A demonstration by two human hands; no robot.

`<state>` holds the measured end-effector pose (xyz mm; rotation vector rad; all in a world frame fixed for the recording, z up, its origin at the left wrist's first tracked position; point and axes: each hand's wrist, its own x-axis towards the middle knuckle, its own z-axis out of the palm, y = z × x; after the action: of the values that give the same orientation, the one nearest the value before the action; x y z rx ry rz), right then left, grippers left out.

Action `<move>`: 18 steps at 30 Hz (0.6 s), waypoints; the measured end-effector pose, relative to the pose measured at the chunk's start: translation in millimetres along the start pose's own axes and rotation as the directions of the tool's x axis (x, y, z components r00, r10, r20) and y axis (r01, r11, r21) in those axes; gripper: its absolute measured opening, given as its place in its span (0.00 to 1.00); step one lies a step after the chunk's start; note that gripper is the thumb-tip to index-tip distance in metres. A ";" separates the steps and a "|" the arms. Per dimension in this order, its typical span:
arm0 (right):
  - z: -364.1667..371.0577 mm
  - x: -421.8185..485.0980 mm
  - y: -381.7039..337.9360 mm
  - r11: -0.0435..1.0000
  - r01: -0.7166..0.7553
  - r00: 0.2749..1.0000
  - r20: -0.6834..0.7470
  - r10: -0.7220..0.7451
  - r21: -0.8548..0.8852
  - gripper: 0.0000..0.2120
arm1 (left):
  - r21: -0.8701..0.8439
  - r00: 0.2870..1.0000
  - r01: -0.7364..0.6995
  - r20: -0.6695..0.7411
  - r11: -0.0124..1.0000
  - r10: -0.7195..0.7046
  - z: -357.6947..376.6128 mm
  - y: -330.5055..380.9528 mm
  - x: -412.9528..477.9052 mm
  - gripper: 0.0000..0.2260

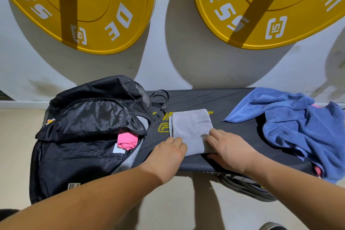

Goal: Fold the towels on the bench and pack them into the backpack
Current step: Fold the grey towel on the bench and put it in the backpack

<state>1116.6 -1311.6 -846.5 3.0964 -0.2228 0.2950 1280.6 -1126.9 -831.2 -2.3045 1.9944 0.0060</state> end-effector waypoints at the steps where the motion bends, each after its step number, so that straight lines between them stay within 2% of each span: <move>1: -0.3 -0.1 0.3 1.000 -0.029 0.999 0.016 0.029 -0.012 0.17 | -0.019 1.000 0.021 -0.007 1.000 -0.022 -1.0 -0.9 2.1 0.12; 3: -3.3 3.1 -2.0 0.995 -0.104 0.993 0.053 0.104 0.003 0.14 | -0.106 0.998 0.068 -0.003 0.992 -0.069 -2.2 -4.6 5.8 0.12; 6: -18.1 14.7 -4.2 0.934 -0.304 0.927 0.284 0.245 0.187 0.14 | -0.398 0.985 0.172 0.040 0.901 -0.170 -4.1 -16.4 10.4 0.18; 8: -30.1 24.6 2.2 0.770 -0.512 0.832 0.441 0.336 0.379 0.12 | -0.549 0.956 0.289 0.126 0.784 -0.265 -9.0 -22.9 13.2 0.19; 10: -35.3 29.5 8.2 0.533 -0.644 0.759 0.545 0.356 0.549 0.05 | -0.638 0.929 0.367 0.213 0.677 -0.303 -9.0 -27.1 15.0 0.14; 11: -34.7 29.9 9.0 0.453 -0.680 0.731 0.583 0.355 0.577 0.04 | -0.665 0.918 0.394 0.246 0.635 -0.311 -8.0 -27.2 14.9 0.10; 12: -33.0 28.5 8.0 0.416 -0.714 0.698 0.617 0.364 0.563 0.06 | -0.674 0.907 0.418 0.271 0.608 -0.323 -8.6 -26.4 13.9 0.08; 15: -28.2 23.5 1.0 0.428 -0.783 0.613 0.673 0.414 0.450 0.13 | -0.664 0.883 0.465 0.297 0.586 -0.365 -7.2 -24.6 12.5 0.09; 17: -24.2 22.2 3.2 0.476 -0.766 0.633 0.634 0.444 0.432 0.13 | -0.635 0.880 0.473 0.307 0.611 -0.363 -8.2 -23.2 13.3 0.07; 18: -25.0 22.0 5.2 0.539 -0.731 0.671 0.585 0.455 0.419 0.12 | -0.617 0.883 0.468 0.299 0.633 -0.362 -8.6 -23.1 13.5 0.06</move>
<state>1132.7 -1318.9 -817.8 3.5341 -1.5781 -0.4125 1304.8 -1137.6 -822.0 -3.0236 1.4643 1.0081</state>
